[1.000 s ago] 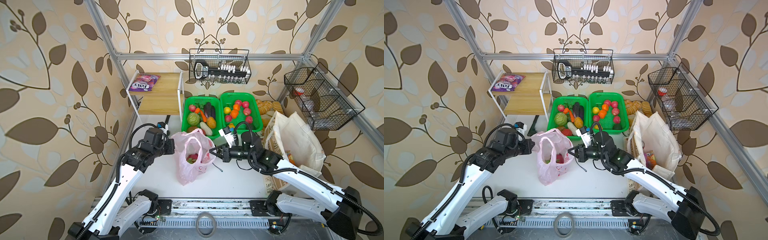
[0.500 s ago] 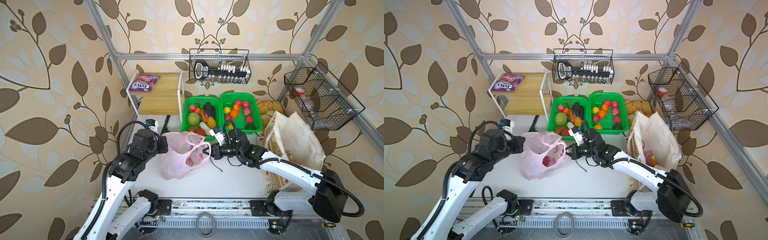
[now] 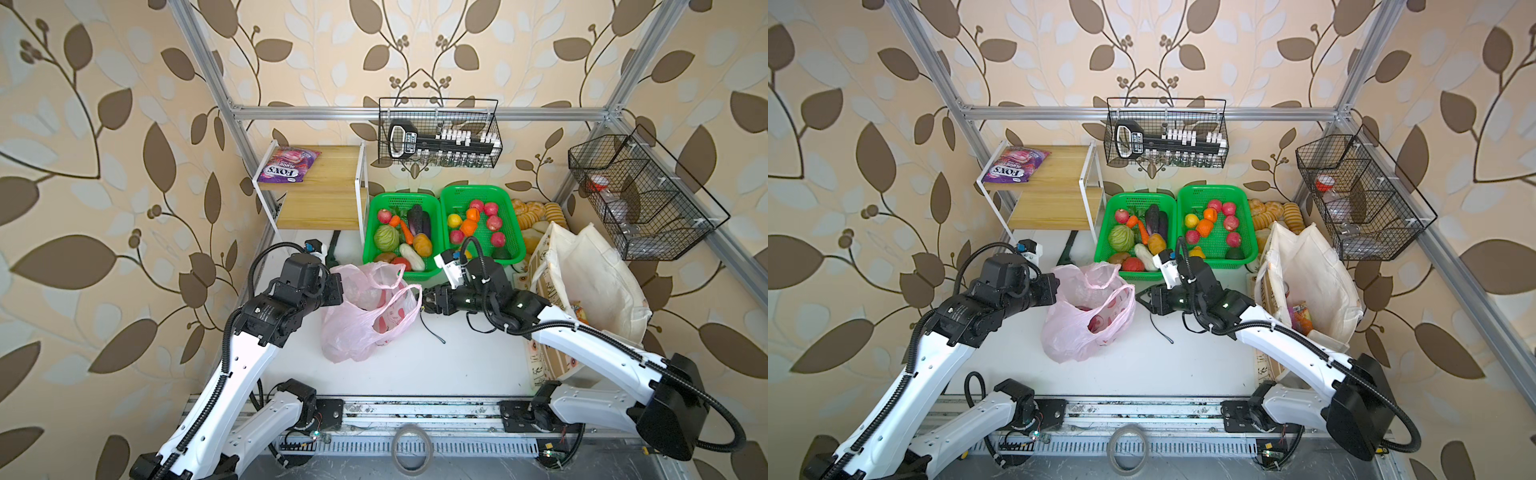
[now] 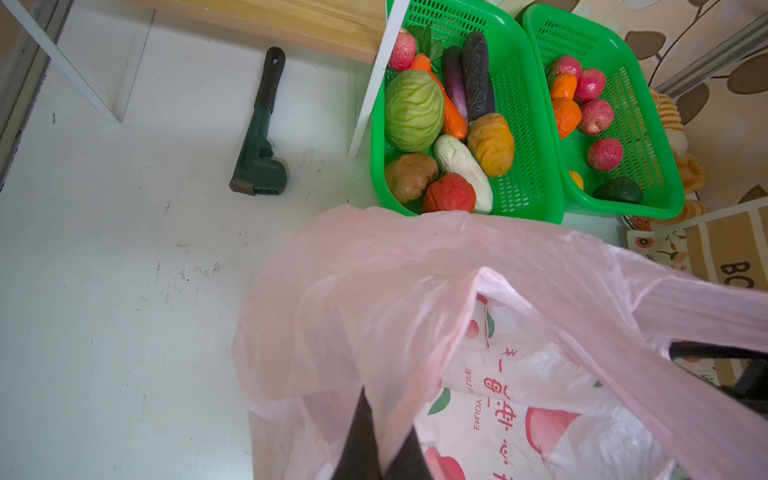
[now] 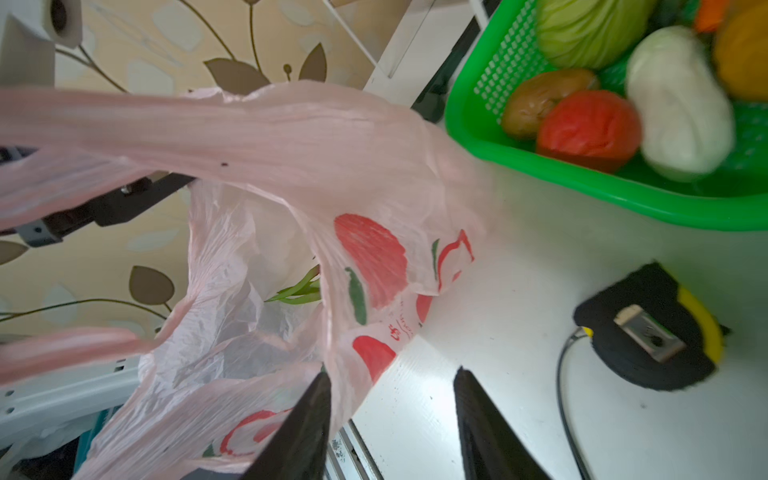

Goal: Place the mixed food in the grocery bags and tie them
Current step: 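Release the bag handle and move the right gripper to the fruit basket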

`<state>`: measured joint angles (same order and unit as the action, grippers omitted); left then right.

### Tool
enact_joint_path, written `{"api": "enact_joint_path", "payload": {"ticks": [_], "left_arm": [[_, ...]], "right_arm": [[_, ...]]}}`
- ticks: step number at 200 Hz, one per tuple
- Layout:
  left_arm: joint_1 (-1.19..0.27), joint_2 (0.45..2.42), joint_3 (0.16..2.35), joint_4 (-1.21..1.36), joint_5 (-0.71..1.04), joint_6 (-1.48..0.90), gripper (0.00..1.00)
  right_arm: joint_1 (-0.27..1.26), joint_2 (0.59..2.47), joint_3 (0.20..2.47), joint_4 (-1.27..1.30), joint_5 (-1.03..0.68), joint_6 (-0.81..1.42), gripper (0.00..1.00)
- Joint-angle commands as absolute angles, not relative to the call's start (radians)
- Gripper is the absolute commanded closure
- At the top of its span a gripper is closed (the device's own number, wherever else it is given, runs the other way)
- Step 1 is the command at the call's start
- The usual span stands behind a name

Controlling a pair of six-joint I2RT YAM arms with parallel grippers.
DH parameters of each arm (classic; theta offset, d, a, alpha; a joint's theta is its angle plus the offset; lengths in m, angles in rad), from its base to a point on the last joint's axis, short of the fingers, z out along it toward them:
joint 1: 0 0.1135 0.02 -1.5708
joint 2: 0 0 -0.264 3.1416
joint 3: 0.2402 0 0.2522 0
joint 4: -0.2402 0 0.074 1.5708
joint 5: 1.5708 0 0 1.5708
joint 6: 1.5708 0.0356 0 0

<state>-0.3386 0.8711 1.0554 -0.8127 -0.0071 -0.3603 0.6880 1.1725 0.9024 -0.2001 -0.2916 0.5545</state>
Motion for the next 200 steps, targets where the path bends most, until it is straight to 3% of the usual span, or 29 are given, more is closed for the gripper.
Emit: {"api": "enact_joint_path", "payload": {"ticks": [1,46,79,150,200], "left_arm": [[-0.329,0.867,1.051,-0.776,0.016,-0.365,1.00],[-0.329,0.856,1.056,-0.742,0.053,-0.376,1.00],[-0.329,0.861,1.053,-0.747,0.056,-0.381,1.00],[-0.328,0.867,1.042,-0.696,0.081,-0.373,1.00],[-0.328,0.835,0.999,-0.645,0.106,-0.375,1.00]], "right_arm": [[0.649,1.119,0.959,-0.289,-0.174,0.493,0.48],[0.522,1.115,1.035,-0.386,0.065,0.523,0.47],[0.441,1.269,1.191,-0.511,0.290,0.498,0.40],[0.328,1.862,1.651,-0.626,0.361,0.572,0.40],[0.243,2.143,1.905,-0.611,0.303,0.645,0.37]]}}
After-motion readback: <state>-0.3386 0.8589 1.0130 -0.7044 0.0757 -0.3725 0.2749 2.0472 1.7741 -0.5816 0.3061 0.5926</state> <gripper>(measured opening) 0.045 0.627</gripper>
